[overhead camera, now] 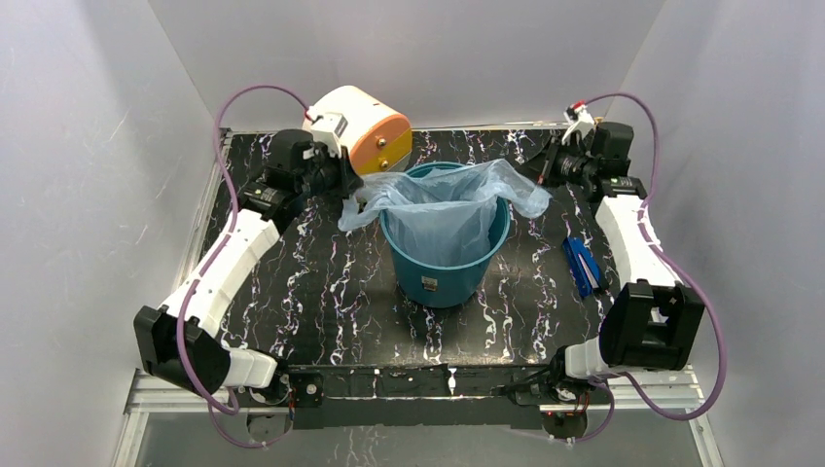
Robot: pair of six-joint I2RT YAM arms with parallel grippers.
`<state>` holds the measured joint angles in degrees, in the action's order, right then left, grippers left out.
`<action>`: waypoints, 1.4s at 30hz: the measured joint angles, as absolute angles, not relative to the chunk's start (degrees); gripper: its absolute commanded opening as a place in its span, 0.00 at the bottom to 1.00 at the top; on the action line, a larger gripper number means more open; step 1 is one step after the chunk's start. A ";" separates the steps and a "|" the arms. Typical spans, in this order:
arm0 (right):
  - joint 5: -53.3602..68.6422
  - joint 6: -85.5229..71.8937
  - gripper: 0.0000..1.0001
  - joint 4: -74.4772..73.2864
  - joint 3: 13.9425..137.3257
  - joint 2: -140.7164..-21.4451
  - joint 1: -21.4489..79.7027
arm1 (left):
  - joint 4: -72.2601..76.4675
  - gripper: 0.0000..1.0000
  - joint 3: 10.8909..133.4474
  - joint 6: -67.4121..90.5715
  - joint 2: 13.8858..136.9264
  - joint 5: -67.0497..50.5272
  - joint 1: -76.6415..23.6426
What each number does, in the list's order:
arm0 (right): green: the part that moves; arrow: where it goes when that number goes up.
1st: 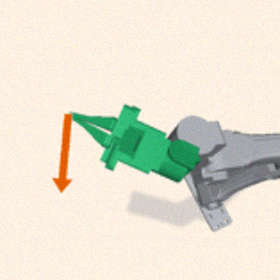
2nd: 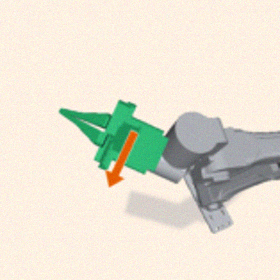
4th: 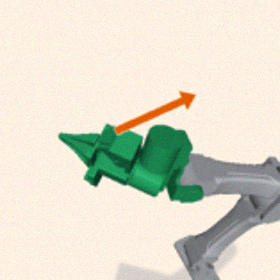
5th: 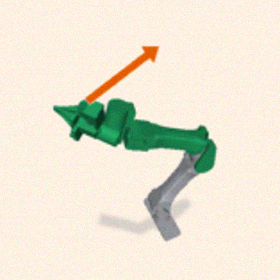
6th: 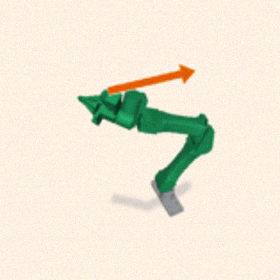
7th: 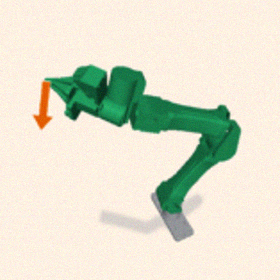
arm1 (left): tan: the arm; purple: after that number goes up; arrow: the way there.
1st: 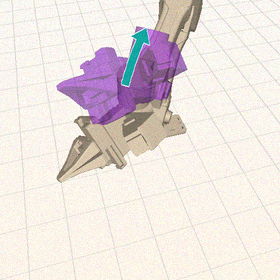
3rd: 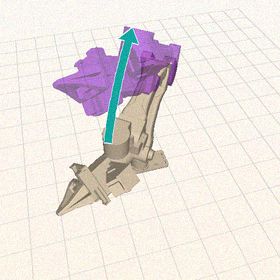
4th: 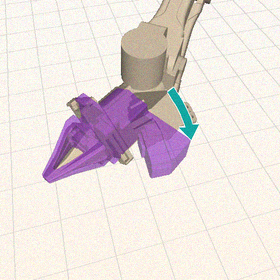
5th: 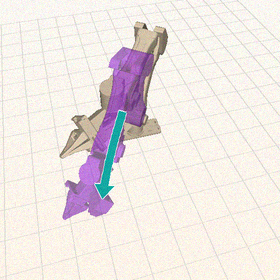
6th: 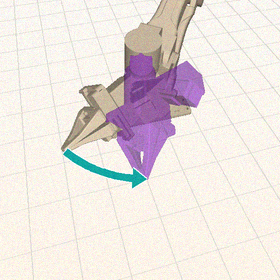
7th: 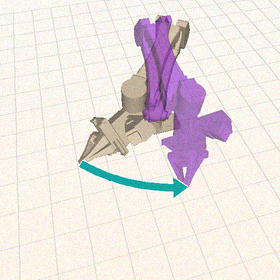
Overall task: Put the trash bags into the trash bin
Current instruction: Place the trash bag in the trash bin.
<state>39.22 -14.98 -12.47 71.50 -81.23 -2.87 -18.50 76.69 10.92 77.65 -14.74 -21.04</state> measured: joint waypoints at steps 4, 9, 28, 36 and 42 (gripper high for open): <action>38.35 -17.06 0.00 -12.60 65.12 -81.71 -2.87 | -16.58 0.00 68.60 11.66 77.58 -16.01 -20.75; 38.30 -18.76 0.00 -13.54 61.82 -81.84 -2.87 | -15.38 0.00 65.54 13.10 77.60 -18.72 -20.73; 19.22 -20.86 0.63 -15.92 71.37 -69.23 -4.29 | -12.95 0.00 71.79 12.49 77.54 -20.93 -20.71; 26.87 -22.41 0.77 -15.25 73.78 -71.53 -5.65 | -13.04 0.00 71.94 12.25 77.56 -21.08 -20.71; 25.80 -22.41 0.76 -16.95 75.61 -71.00 -12.88 | -13.30 0.00 72.01 12.01 76.62 -21.21 -20.69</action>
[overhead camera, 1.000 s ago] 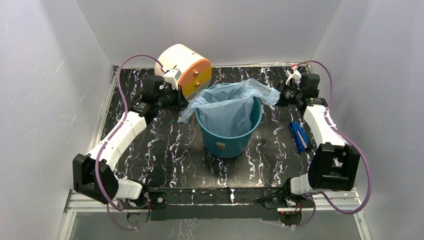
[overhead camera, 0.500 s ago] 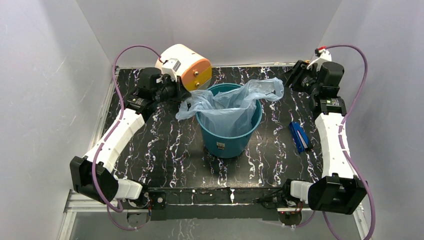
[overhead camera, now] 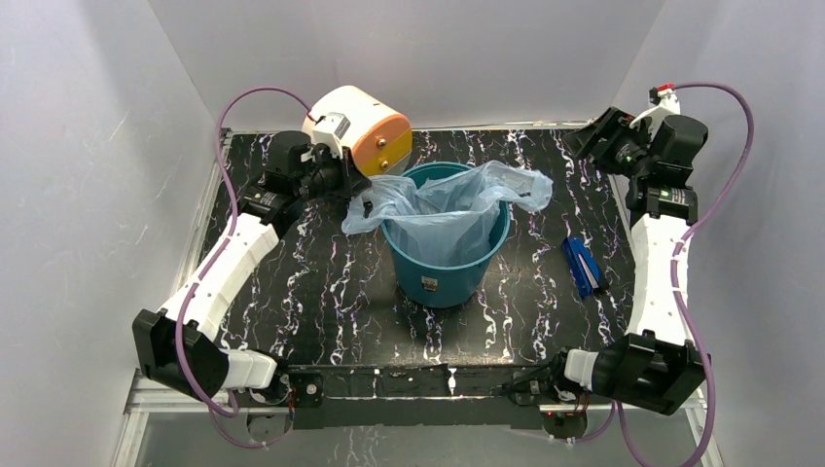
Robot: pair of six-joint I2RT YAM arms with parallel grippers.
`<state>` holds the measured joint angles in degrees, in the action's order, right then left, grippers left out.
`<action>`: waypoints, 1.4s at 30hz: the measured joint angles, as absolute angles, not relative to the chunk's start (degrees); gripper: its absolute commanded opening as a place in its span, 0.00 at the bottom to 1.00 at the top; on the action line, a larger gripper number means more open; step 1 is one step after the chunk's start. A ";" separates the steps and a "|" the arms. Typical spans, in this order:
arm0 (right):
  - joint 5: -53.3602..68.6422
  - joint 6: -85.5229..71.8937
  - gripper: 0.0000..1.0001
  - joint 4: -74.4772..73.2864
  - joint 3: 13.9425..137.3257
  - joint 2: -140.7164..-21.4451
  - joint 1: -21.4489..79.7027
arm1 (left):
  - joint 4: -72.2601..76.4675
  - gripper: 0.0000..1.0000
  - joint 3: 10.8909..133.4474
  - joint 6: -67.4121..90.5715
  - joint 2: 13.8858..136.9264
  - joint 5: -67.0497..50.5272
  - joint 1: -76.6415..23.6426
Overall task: Put the trash bags into the trash bin
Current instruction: Place the trash bag in the trash bin.
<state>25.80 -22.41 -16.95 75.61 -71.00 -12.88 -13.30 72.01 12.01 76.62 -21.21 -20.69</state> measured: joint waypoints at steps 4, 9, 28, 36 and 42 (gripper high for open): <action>34.37 -23.03 0.79 -15.00 75.61 -69.89 -13.45 | -13.32 0.00 72.60 11.97 76.14 -22.48 -20.69; 52.25 -26.39 0.86 -9.08 75.59 -72.07 -12.99 | -13.28 0.00 73.36 11.99 76.14 -24.86 -20.69; 65.23 -13.43 0.63 -21.45 79.37 -89.47 -1.91 | -14.17 0.05 74.04 12.03 76.14 -27.92 -20.69; 65.95 -11.53 0.48 -22.46 78.67 -86.46 -1.91 | -15.92 0.43 75.72 11.75 76.60 -28.84 -20.67; 66.11 -9.19 0.48 -24.84 78.59 -84.79 -1.91 | -19.03 0.55 81.10 9.02 79.33 -34.41 -20.21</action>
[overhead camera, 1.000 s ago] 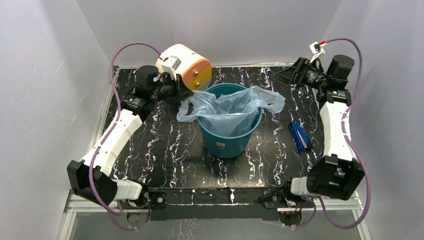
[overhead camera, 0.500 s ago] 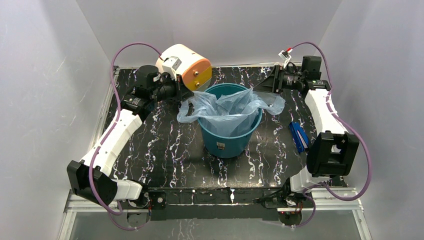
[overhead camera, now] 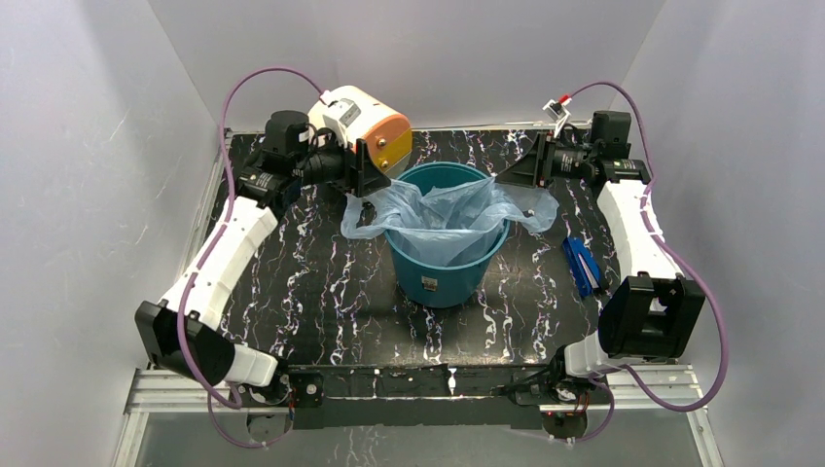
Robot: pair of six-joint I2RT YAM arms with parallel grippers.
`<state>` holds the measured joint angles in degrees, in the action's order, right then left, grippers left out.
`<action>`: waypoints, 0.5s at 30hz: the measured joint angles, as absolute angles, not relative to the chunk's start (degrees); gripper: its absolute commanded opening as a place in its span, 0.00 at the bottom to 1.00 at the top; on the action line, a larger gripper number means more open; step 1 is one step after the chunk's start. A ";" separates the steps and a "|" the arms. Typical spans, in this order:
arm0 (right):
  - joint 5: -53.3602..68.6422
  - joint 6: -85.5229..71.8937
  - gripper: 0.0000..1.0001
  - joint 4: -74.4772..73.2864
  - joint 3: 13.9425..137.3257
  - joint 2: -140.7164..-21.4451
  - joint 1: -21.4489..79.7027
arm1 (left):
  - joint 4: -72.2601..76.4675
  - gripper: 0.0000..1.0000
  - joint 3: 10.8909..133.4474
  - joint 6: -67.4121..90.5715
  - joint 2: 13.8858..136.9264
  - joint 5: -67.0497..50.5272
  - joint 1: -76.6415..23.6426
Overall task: Put the trash bags into the trash bin
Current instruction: Place the trash bag in the trash bin.
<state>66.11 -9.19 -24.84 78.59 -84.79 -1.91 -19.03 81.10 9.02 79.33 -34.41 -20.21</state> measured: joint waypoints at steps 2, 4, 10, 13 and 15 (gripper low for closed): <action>65.67 -8.36 0.47 -26.22 78.59 -84.79 -1.91 | -20.82 0.57 83.26 7.49 81.12 -36.82 -20.03; 64.90 -7.35 0.46 -27.79 78.59 -84.79 -1.91 | -22.55 0.59 85.01 6.07 83.07 -38.59 -19.92; 63.07 -5.58 0.41 -30.83 78.63 -84.79 -1.91 | -29.34 0.60 87.18 0.56 87.99 -41.98 -19.59; 62.87 -5.58 0.36 -31.35 78.70 -84.79 -1.91 | -30.96 0.51 87.68 -0.51 88.90 -43.44 -19.42; 62.85 -5.63 0.31 -31.62 78.87 -84.79 -1.91 | -31.68 0.40 88.38 -1.15 88.99 -44.16 -19.38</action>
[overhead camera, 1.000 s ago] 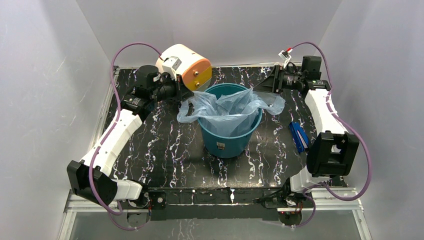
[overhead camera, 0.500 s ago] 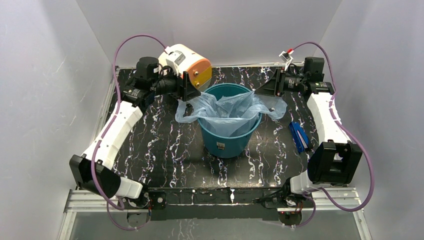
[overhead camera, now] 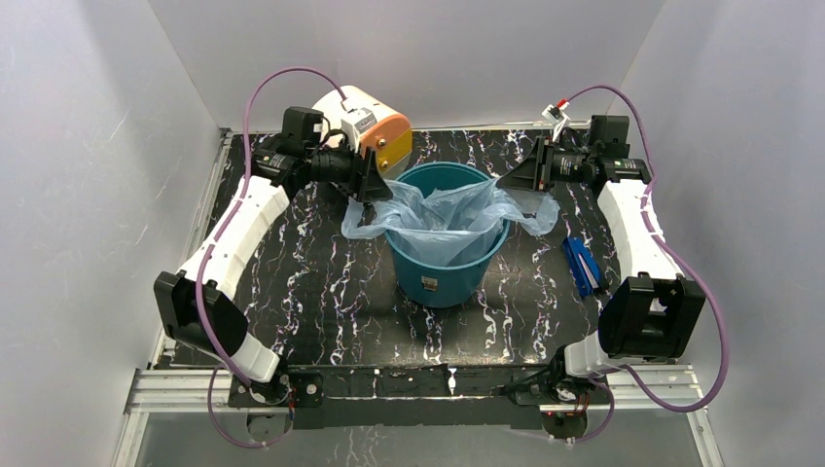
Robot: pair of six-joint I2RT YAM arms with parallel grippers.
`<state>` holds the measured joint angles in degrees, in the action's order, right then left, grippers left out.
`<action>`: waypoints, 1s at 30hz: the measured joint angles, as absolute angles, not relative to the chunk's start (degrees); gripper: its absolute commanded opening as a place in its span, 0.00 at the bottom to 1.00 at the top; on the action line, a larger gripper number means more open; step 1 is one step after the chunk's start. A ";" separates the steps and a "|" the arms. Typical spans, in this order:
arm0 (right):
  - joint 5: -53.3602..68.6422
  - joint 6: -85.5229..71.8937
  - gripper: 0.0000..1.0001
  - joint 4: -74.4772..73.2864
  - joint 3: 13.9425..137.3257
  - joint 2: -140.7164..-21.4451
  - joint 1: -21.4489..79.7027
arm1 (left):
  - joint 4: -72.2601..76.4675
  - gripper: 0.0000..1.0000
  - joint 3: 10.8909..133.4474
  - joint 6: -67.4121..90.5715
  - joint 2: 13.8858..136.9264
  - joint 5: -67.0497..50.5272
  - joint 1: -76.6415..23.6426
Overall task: Put the trash bags into the trash bin
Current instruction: Place the trash bag in the trash bin.
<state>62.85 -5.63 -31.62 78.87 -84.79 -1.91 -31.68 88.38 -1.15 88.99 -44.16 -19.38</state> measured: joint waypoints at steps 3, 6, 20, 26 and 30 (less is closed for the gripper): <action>62.96 -5.78 0.17 -31.59 79.11 -84.79 -1.91 | -31.94 0.17 89.49 -1.65 88.99 -44.62 -19.29; 62.59 -5.80 0.08 -31.42 79.53 -84.73 -1.91 | -31.57 0.15 89.95 -1.39 88.92 -45.04 -19.35; 52.56 -9.78 0.00 -27.07 78.98 -83.11 -1.91 | -28.23 0.00 87.02 1.83 85.25 -38.83 -18.65; 47.22 -14.90 0.00 -20.84 76.36 -80.18 -1.78 | -24.40 0.00 86.04 5.28 84.09 -34.98 -16.58; 45.65 -17.63 0.00 -19.40 75.22 -81.10 -1.69 | -23.03 0.00 85.49 7.44 84.27 -34.89 -15.92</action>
<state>45.65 -17.63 -19.40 75.22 -81.10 -1.69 -23.03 85.49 7.44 84.27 -34.89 -15.92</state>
